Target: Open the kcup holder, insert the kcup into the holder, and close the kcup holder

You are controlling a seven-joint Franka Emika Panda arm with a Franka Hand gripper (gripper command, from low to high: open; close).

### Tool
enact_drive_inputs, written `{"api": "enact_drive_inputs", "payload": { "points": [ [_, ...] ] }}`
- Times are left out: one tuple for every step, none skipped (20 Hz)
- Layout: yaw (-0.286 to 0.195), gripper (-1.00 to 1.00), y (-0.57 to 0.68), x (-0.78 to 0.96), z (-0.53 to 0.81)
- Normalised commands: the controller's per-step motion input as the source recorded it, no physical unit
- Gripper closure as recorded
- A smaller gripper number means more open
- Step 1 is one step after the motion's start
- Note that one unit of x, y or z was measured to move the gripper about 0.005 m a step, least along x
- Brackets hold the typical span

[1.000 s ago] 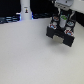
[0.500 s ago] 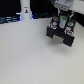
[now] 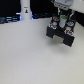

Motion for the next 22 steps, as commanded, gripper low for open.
{"api": "enact_drive_inputs", "payload": {
  "points": [
    [-0.008, 1.00, -0.03, 0.01, -0.24],
    [-0.006, 1.00, -0.02, 0.01, -0.28],
    [-0.005, 1.00, -0.03, -0.01, -0.28],
    [-0.005, 1.00, -0.03, -0.01, -0.22],
    [-0.004, 1.00, -0.01, -0.03, -0.23],
    [-0.008, 1.00, -0.03, -0.03, -0.33],
    [-0.001, 1.00, -0.01, 0.00, -0.30],
    [0.006, 1.00, -0.01, -0.01, -0.32],
    [0.004, 1.00, 0.00, 0.00, -0.33],
    [0.004, 1.00, 0.03, 0.02, -0.33],
    [0.010, 1.00, 0.11, 0.07, -0.25],
    [0.019, 1.00, 0.14, 0.09, -0.18],
    [0.030, 1.00, 0.14, 0.07, -0.14],
    [0.040, 1.00, 0.15, 0.09, -0.05],
    [0.044, 1.00, 0.14, 0.10, -0.01],
    [0.076, -1.00, 0.04, 0.13, 0.17],
    [0.043, -1.00, 0.17, 0.05, 0.16],
    [0.072, -1.00, 0.04, 0.12, 0.17],
    [0.059, -1.00, 0.09, 0.08, 0.11],
    [0.080, -1.00, 0.02, 0.13, 0.24],
    [0.087, -1.00, 0.01, 0.14, 0.26],
    [0.089, -1.00, 0.01, 0.15, 0.27]
  ]
}}
